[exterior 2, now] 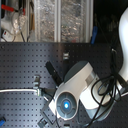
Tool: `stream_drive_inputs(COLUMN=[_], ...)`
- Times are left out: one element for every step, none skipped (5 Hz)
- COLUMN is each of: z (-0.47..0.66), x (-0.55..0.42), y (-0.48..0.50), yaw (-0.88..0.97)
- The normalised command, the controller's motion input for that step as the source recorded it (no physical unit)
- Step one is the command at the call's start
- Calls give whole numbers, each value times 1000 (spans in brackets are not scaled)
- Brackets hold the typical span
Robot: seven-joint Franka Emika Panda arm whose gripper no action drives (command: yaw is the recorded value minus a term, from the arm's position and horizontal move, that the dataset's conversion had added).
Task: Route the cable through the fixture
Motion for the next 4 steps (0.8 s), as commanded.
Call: stream_drive_inputs(z=[-2,0,0,146], x=[-103,41,12,122], y=[313,147,10,93], yaw=[166,717,0,26])
